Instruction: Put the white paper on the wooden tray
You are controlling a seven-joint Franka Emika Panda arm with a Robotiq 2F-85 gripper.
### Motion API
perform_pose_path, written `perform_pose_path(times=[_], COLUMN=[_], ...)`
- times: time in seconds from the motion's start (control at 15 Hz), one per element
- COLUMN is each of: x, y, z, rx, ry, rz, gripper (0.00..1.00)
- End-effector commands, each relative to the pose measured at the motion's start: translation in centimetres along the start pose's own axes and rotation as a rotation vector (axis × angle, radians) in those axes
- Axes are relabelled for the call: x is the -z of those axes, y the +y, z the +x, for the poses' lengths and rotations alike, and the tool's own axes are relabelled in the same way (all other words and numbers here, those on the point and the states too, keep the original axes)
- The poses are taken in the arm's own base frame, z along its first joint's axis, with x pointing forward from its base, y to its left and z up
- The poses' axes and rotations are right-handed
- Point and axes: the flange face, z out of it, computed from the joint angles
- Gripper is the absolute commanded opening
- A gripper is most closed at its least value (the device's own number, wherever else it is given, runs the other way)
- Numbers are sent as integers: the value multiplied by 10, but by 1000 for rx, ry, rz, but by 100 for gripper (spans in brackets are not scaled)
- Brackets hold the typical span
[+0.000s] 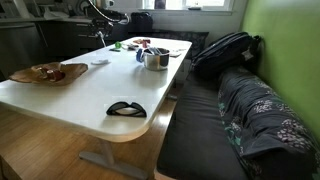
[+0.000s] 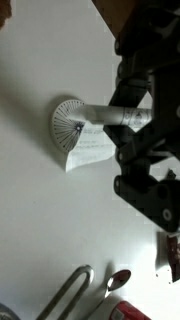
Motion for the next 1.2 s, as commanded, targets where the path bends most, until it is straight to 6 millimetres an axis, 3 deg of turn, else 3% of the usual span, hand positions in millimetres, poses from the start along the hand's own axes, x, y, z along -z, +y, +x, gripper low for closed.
perform_pose_path(times=[0.0,0.33,0.4,0.47,0.67,0.73,0.8,1.13], x=[45,87,73,78,80,77,80,130], y=[-33,-88,-57,-65,-62,-61,-59,-76], z=[-23,-49,-28,-30,-26,-27,-30,-47], rx=[-2,28,31,30,30,28,-21,-242], ry=[-11,-83,-55,-60,-52,-54,-78,-158], rz=[-153,-314,-257,-268,-271,-267,-238,-43], gripper=[2,2,2,9,9,2,2,2])
